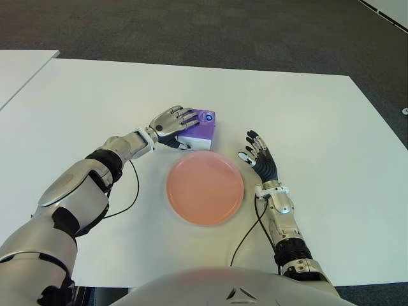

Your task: Put the tissue paper into the plate.

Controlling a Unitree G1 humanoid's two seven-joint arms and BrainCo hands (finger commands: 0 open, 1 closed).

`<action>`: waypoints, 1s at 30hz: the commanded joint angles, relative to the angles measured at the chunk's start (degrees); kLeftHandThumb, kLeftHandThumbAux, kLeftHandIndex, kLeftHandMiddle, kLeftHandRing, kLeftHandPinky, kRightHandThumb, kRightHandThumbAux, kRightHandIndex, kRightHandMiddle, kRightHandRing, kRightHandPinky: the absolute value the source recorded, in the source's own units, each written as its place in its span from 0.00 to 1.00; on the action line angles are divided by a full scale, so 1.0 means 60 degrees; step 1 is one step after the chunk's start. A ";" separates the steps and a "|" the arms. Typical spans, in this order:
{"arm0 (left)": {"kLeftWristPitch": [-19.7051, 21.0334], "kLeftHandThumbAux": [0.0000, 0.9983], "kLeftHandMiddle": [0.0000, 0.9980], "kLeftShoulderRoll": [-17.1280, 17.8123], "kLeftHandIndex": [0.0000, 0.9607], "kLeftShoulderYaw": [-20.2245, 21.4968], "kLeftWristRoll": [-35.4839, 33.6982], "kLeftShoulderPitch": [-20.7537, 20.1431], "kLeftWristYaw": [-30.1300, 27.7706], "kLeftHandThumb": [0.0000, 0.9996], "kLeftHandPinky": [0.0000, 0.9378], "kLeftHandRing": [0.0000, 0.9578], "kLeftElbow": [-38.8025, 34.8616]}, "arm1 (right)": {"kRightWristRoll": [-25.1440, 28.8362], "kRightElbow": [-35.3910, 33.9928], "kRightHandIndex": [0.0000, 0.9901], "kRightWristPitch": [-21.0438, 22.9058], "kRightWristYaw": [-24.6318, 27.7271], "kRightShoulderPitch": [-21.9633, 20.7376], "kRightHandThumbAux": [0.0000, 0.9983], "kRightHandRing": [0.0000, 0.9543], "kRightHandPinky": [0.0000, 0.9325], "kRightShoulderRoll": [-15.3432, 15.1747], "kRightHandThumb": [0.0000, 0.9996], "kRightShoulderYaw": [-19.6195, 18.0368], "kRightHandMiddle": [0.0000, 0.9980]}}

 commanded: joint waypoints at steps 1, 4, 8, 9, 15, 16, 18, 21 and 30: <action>-0.0178 0.24 0.00 -0.0033 0.00 -0.0238 0.0155 0.0267 0.0016 0.06 0.00 0.00 0.0017 | -0.0037 0.0694 0.00 0.0739 0.0013 0.1037 0.63 0.00 0.00 0.0148 0.00 0.0120 0.02; -0.0214 0.24 0.00 -0.0034 0.00 -0.0287 0.0161 0.0278 -0.0008 0.06 0.00 0.00 0.0037 | -0.0050 0.0662 0.00 0.0765 -0.0010 0.1060 0.63 0.00 0.00 0.0152 0.00 0.0130 0.02; -0.0254 0.24 0.00 -0.0008 0.00 -0.0341 0.0172 0.0312 -0.0088 0.06 0.00 0.00 0.0053 | -0.0045 0.0540 0.00 0.0798 -0.0017 0.1131 0.63 0.00 0.00 0.0170 0.00 0.0154 0.02; -0.0234 0.24 0.00 -0.0003 0.00 -0.0367 0.0194 0.0328 -0.0097 0.06 0.00 0.00 0.0067 | -0.0038 0.0506 0.00 0.0812 -0.0005 0.1148 0.63 0.00 0.00 0.0174 0.00 0.0163 0.02; -0.0096 0.25 0.00 -0.0017 0.00 -0.0540 0.0319 0.0406 -0.0151 0.07 0.00 0.00 0.0174 | 0.0017 0.0362 0.00 0.0880 0.0012 0.1231 0.63 0.00 0.00 0.0204 0.00 0.0191 0.02; -0.0085 0.25 0.00 -0.0014 0.00 -0.0568 0.0325 0.0413 -0.0162 0.07 0.00 0.00 0.0185 | 0.0022 0.0332 0.00 0.0894 0.0010 0.1247 0.64 0.00 0.00 0.0212 0.00 0.0194 0.02; -0.0046 0.25 0.00 -0.0018 0.00 -0.0633 0.0334 0.0435 -0.0174 0.07 0.00 0.00 0.0213 | 0.0028 0.0292 0.00 0.0922 0.0012 0.1266 0.64 0.00 0.00 0.0224 0.00 0.0196 0.02; 0.0057 0.26 0.00 -0.0077 0.00 -0.0748 0.0347 0.0523 -0.0218 0.08 0.00 0.00 0.0298 | 0.0026 0.0246 0.00 0.0957 0.0009 0.1295 0.64 0.00 0.00 0.0239 0.00 0.0196 0.02; 0.0141 0.26 0.00 -0.0294 0.00 -0.0857 0.0223 0.0760 -0.0388 0.08 0.00 0.00 0.0589 | -0.0012 0.0122 0.00 0.1024 -0.0036 0.1373 0.64 0.00 0.00 0.0270 0.00 0.0199 0.02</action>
